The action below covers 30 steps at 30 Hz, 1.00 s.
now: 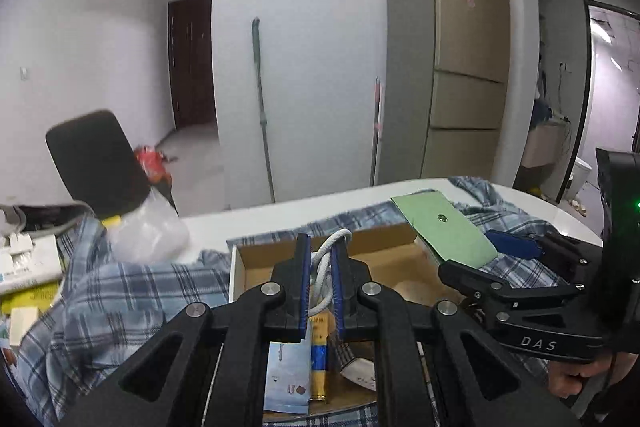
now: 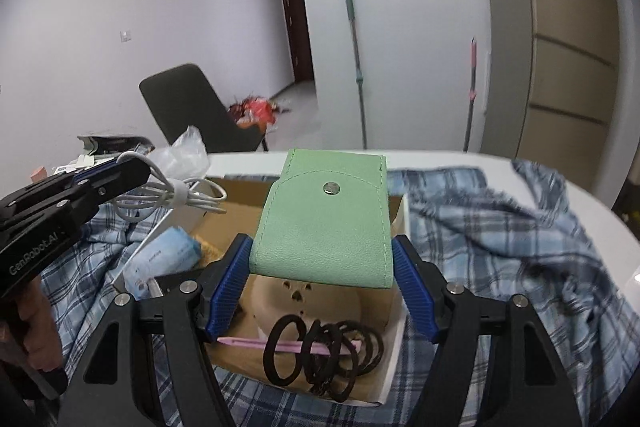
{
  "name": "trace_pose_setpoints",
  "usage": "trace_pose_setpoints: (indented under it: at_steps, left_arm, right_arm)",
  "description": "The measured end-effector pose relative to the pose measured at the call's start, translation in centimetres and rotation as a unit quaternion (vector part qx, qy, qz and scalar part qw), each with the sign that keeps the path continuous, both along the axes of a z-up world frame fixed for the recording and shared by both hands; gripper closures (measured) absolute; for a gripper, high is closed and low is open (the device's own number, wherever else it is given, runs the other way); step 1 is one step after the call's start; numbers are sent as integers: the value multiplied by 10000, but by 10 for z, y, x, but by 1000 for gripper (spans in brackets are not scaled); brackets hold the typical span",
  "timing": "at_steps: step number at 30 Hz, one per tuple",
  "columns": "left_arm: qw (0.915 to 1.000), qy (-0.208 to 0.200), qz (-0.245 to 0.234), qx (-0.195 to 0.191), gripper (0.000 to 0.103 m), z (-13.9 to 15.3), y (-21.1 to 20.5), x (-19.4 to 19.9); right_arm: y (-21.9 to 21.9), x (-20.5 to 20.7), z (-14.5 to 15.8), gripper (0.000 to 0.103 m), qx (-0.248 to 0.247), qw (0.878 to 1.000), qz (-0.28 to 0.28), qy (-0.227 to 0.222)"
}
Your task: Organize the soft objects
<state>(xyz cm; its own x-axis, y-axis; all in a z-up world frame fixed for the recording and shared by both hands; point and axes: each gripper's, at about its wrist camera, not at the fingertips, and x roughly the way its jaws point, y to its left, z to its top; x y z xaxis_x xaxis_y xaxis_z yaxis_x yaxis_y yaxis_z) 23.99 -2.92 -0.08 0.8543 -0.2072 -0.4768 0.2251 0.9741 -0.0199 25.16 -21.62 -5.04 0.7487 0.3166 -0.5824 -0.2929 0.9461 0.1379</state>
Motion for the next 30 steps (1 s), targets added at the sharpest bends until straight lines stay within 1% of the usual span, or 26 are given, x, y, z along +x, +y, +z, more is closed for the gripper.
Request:
trace_pose_setpoints:
  at_steps: [4,8,13,15,16,17,18,19,20,21,22,23,24,25,27,30]
  left_arm:
    - [9996,262,-4,-78,93,-6,2,13]
    - [9988,480,89,11,93,-15,-1,15]
    - [9949,992,47,-155,93,-28,1,25]
    - [9928,1179,187,-66,93,-31,0,28]
    - [9919,1247,205,-118,91,-32,1,28]
    - [9910,1317,171,-140,89,-33,0,28]
    - [9904,1371,177,-81,79,-33,-1,27]
    - [9899,1403,175,-10,65,-34,-2,27]
    - [9897,1423,173,14,56,-34,-3,28]
    - [9890,1465,186,40,40,-34,-3,27]
    - [9883,1521,148,43,34,-34,-3,26]
    - [9878,1552,91,37,34,-32,-4,25]
    - [9878,1556,17,69,34,-29,-5,22]
    - [9879,1540,-34,164,34,-25,-8,19]
    - [9898,1415,-46,170,34,-15,-8,13]
    - [9925,1213,-91,-112,34,0,-4,6]
  right_arm:
    - [4,1,-6,34,-98,9999,45,101]
    - [8,2,-11,34,-170,9995,119,248]
    - [10,4,-15,34,-242,9989,143,380]
    - [9,5,-15,34,-245,9988,120,417]
    - [9,5,-16,34,-257,9986,117,443]
    - [9,5,-16,34,-267,9985,129,469]
    - [9,6,-17,34,-280,9983,134,500]
    - [8,7,-18,33,-292,9981,119,522]
    - [8,8,-18,33,-302,9980,107,551]
    - [8,8,-19,33,-309,9977,118,589]
    - [8,9,-19,32,-319,9976,123,602]
    - [8,9,-19,27,-330,9976,111,595]
    - [7,8,-18,24,-329,9978,100,570]
    - [6,8,-17,21,-325,9980,89,534]
    - [4,5,-12,20,-318,9986,46,428]
    - [-1,0,-1,20,-250,9995,-33,212]
